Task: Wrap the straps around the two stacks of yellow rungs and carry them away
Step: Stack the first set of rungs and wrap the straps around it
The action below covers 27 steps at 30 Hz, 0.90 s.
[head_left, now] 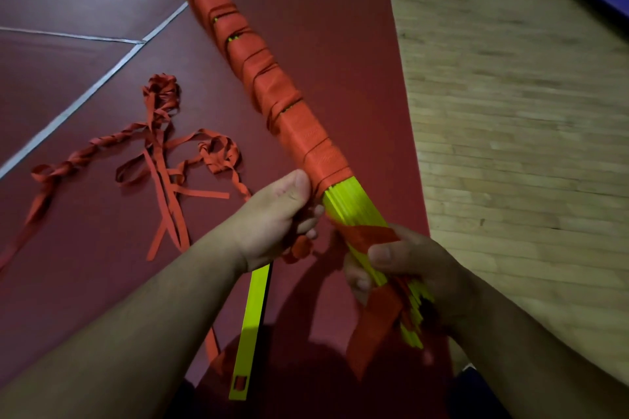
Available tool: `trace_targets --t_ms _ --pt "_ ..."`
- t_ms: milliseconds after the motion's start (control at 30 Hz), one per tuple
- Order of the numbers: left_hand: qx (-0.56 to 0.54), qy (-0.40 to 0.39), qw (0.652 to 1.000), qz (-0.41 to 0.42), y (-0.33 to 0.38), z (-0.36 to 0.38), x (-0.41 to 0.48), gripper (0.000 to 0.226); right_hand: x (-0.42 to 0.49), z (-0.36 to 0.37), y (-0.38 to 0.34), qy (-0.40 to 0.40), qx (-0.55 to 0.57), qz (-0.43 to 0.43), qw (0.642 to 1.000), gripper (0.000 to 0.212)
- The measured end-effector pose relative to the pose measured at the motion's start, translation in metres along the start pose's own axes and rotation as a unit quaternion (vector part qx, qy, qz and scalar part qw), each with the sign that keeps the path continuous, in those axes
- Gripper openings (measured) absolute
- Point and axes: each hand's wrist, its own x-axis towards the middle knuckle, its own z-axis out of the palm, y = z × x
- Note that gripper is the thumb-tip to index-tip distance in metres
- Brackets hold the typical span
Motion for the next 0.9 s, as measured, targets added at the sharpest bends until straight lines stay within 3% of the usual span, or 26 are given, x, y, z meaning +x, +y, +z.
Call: trace_targets --t_ms 100,200,267,333,433,600,667,767,833,900 --pt "-0.033 -0.022 0.997 0.060 0.005 -0.002 -0.002 0.083 -0.002 -0.004 0.000 -0.078 0.041 0.043 0.995 0.029" --pt "-0.026 0.042 0.996 0.077 0.007 0.002 -0.002 0.058 -0.002 -0.013 -0.006 0.003 -0.014 0.086 0.996 0.050" --pt "0.005 0.120 0.991 0.066 0.006 0.006 0.000 0.033 0.000 -0.017 -0.011 0.089 -0.103 0.088 0.987 0.048" --pt "0.040 0.191 0.980 0.050 0.006 0.008 -0.001 0.029 0.005 -0.014 -0.010 0.164 -0.280 0.101 0.940 0.044" --pt "0.112 0.245 0.962 0.043 0.004 0.012 -0.003 0.038 0.011 -0.004 -0.003 0.257 -0.489 0.134 0.823 0.044" --pt "0.135 0.198 0.968 0.071 0.006 0.017 -0.001 0.023 0.015 0.008 0.012 0.343 -0.509 0.066 0.787 0.029" --pt "0.109 0.169 0.977 0.074 0.009 0.012 0.000 0.019 0.014 0.007 0.010 0.326 -0.431 0.036 0.841 0.032" --pt "-0.014 0.133 0.991 0.004 0.010 0.006 0.002 0.041 0.010 0.007 0.003 0.253 -0.267 0.030 0.930 0.024" --pt "-0.084 0.047 0.994 -0.059 0.008 0.004 0.002 0.074 0.007 0.008 0.002 0.189 -0.195 0.033 0.962 0.003" --pt "-0.140 -0.045 0.987 -0.056 0.004 0.001 0.000 0.082 0.004 0.008 0.002 0.127 -0.145 0.047 0.980 0.016"
